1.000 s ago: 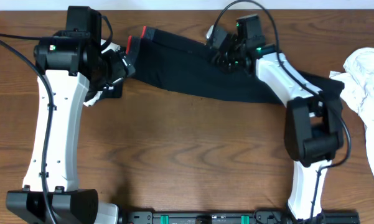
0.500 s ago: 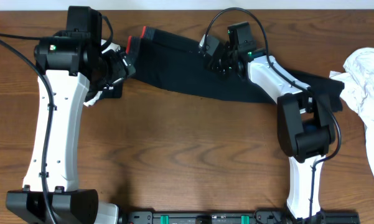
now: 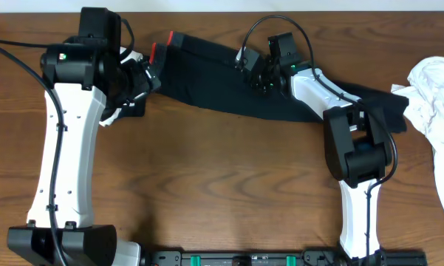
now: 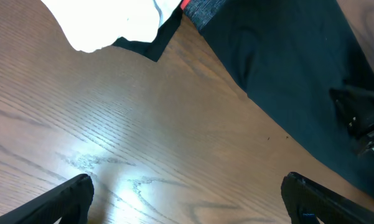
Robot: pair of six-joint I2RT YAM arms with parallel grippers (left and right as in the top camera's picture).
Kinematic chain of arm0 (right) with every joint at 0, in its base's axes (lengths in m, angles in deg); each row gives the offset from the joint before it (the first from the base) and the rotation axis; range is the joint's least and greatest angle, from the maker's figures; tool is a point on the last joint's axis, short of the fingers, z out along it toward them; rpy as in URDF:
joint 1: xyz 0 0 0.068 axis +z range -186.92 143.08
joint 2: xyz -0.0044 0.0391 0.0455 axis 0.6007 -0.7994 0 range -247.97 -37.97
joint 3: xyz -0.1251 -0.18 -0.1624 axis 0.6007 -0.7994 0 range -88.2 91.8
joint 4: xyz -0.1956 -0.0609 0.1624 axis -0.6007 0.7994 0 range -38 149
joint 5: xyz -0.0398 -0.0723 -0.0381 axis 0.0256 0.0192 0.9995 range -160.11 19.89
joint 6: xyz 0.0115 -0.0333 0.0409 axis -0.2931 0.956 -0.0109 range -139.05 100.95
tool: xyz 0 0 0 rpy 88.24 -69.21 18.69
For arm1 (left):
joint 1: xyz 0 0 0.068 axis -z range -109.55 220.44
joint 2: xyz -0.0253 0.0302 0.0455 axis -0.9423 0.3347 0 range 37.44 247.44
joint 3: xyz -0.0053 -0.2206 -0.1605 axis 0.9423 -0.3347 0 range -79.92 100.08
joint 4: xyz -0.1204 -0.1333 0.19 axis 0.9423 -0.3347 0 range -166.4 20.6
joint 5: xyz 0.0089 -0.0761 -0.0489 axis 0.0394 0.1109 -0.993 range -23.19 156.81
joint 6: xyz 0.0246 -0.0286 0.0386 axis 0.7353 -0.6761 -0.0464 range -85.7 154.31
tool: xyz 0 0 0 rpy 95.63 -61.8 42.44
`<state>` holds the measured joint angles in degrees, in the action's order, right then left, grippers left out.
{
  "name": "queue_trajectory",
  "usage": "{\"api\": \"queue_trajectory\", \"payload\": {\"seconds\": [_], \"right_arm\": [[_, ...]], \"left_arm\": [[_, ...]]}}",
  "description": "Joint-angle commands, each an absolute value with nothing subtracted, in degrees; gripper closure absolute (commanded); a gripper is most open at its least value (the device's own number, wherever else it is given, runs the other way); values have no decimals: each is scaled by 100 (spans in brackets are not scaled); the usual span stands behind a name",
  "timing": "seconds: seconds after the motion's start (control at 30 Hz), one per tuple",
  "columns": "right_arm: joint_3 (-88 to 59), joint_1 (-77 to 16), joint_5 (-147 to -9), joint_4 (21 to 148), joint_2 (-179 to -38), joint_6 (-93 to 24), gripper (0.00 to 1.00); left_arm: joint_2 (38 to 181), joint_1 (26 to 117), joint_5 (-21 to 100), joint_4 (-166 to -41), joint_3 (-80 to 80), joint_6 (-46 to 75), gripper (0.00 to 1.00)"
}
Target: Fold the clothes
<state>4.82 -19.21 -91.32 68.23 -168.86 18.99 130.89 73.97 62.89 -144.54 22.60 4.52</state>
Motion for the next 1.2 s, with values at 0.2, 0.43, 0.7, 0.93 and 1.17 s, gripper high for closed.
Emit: {"api": "queue_trajectory", "payload": {"seconds": [0.2, 0.43, 0.7, 0.93, 1.17], "right_arm": [[545, -1916, -9130, 6596, -16925, 1611, 99], [545, -2072, -8933, 6058, -16925, 1440, 99], [545, -2133, -8745, 5874, -16962, 1493, 99], [545, -2133, -8721, 5726, -17297, 1486, 94], [569, -2146, -8372, 5228, -17312, 937, 40]], "left_arm": [[13093, 7389, 6339, -14484, 2328, 463, 2], [13093, 7389, 6339, -14484, 2328, 463, 2], [13093, 7389, 6339, -14484, 2328, 463, 2], [13093, 7389, 6339, -14484, 2328, 463, 2], [13093, 7389, 6339, -14484, 2328, 463, 2]]}}
